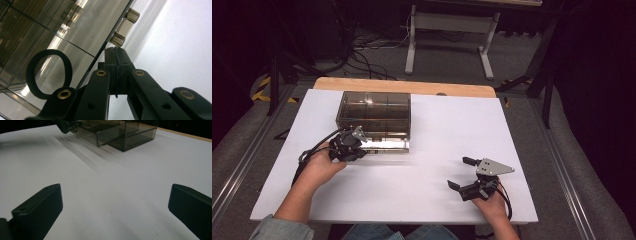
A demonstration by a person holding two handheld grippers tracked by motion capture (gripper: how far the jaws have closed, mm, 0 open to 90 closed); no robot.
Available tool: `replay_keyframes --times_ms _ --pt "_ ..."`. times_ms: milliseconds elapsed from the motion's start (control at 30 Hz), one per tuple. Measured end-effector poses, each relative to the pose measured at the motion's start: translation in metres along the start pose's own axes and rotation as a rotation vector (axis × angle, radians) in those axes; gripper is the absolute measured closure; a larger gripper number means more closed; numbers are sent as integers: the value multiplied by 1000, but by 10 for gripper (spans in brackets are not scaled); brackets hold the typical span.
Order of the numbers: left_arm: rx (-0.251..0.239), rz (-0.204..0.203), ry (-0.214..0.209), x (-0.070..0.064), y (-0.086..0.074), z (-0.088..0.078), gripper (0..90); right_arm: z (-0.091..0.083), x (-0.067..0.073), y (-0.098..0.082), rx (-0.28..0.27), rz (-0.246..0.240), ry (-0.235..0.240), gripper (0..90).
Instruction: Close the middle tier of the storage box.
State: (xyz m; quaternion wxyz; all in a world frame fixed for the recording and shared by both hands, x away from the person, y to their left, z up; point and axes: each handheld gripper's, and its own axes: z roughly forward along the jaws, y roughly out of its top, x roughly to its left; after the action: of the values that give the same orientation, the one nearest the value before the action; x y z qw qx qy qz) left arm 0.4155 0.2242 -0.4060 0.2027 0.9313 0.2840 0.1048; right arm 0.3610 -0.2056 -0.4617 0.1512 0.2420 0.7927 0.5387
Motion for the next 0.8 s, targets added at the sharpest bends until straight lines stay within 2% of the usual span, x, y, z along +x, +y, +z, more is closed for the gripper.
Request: replay_keyframes --times_ms 433,700,800 --pt "-10 -5 10 1 1 0 895 0 0 0 3 -7 0 0" --pt "-36 -42 35 4 2 0 895 0 0 0 1 2 -1 0" --pt "-53 -59 32 6 2 0 895 0 0 0 1 3 -1 0"
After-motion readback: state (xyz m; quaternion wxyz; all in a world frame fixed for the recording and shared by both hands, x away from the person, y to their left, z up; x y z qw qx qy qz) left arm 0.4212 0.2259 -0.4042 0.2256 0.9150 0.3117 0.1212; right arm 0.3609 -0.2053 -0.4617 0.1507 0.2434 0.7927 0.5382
